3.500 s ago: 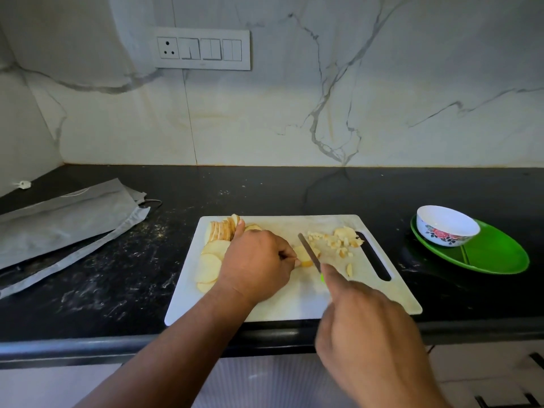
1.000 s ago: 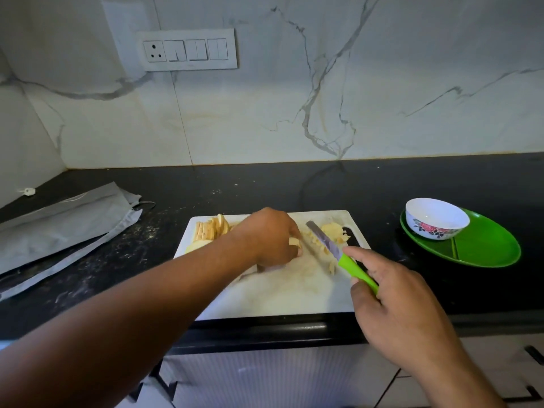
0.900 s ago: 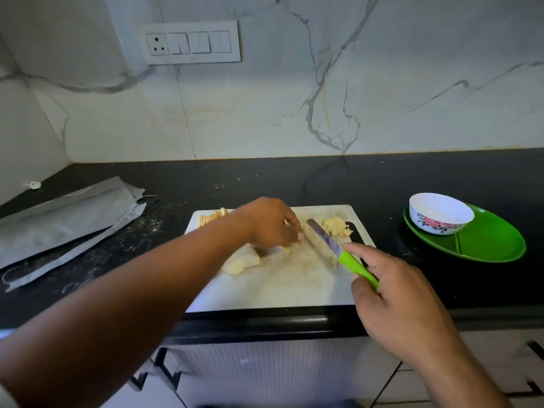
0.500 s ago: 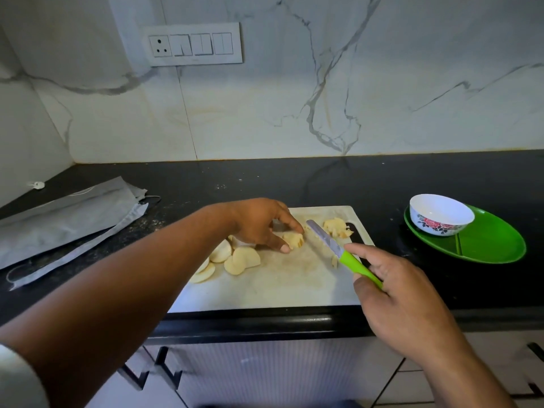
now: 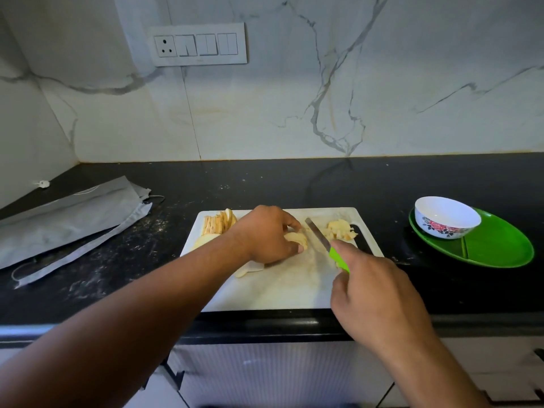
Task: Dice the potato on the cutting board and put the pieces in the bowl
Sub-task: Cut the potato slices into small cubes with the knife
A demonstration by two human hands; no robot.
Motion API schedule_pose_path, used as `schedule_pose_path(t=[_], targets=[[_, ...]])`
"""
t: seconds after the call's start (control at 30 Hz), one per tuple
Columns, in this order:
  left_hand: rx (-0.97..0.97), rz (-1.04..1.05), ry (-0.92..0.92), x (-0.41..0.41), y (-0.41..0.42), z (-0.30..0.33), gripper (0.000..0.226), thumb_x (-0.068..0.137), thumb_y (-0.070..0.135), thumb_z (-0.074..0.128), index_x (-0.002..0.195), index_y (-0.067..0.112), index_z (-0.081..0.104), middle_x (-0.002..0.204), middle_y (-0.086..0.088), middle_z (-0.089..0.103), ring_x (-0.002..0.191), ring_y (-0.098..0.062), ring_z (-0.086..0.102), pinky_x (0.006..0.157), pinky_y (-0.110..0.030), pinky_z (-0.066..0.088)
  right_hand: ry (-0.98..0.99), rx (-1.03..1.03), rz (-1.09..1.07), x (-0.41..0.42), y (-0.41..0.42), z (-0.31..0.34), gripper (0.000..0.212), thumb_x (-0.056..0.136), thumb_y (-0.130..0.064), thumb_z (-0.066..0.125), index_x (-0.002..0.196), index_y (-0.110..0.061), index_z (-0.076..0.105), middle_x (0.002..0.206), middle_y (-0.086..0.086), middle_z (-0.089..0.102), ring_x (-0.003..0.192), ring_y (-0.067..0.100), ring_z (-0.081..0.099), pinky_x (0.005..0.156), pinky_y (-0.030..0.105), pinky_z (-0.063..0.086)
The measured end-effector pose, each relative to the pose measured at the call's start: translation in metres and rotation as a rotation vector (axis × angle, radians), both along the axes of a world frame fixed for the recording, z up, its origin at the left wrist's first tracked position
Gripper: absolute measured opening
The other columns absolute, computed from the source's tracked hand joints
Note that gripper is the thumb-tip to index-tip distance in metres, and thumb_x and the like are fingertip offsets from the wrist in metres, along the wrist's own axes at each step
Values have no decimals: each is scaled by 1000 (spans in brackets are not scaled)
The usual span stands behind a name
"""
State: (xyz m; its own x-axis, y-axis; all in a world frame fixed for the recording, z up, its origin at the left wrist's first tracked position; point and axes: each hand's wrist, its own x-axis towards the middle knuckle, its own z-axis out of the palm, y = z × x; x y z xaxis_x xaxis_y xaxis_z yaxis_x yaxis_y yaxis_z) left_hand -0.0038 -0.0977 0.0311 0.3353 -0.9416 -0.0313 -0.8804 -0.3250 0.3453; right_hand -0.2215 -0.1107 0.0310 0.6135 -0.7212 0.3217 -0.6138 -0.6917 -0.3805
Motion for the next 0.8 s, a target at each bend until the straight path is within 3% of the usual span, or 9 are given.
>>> schedule_pose_path(t=[0.13,0.2,0.3,0.4,0.53,0.67,0.8], targets=[[-20,0,-48,-2,3,1,42,96,41,71,135,28,69,136,9,67,117,-11,62,93,-23,48,9,-25,-5,17,0,-8,54,96,-29,47,149,-34,36,104,-8,67,76,7,53,58,14,39],[-40,12,-32,-3,4,-1,35,95,41,73,127,26,74,125,9,73,107,-10,66,95,-27,55,27,-29,2,25,1,-12,55,95,-26,47,149,-32,38,104,-8,67,82,9,59,63,18,47],[-72,36,-59,-3,6,-9,24,96,43,70,110,26,82,105,7,79,89,-11,70,86,-35,63,26,-21,4,35,4,-11,54,94,-25,48,147,-31,39,104,-5,66,83,12,60,64,20,43],[-84,19,-178,-6,11,-16,31,100,45,61,102,23,82,96,2,77,87,-17,68,79,-38,61,30,-43,3,43,6,-10,50,94,-22,48,143,-29,44,103,-4,66,86,15,61,66,22,44],[-128,-4,-214,-8,15,-20,33,103,40,55,98,21,82,90,0,74,84,-20,65,75,-38,58,51,-48,8,48,11,-9,39,91,-21,50,129,-28,52,81,-7,51,69,14,49,59,22,37],[-139,5,-180,-7,15,-24,33,104,41,55,101,21,82,99,1,77,93,-21,68,81,-39,60,80,-25,20,32,25,-15,57,92,-25,51,146,-28,36,81,-9,50,70,10,52,57,19,38],[-149,28,-136,-6,14,-26,36,103,48,57,106,22,81,104,4,77,91,-17,68,83,-39,61,141,2,22,5,45,-18,67,94,-31,46,154,-29,17,87,-9,49,77,10,50,65,19,39]])
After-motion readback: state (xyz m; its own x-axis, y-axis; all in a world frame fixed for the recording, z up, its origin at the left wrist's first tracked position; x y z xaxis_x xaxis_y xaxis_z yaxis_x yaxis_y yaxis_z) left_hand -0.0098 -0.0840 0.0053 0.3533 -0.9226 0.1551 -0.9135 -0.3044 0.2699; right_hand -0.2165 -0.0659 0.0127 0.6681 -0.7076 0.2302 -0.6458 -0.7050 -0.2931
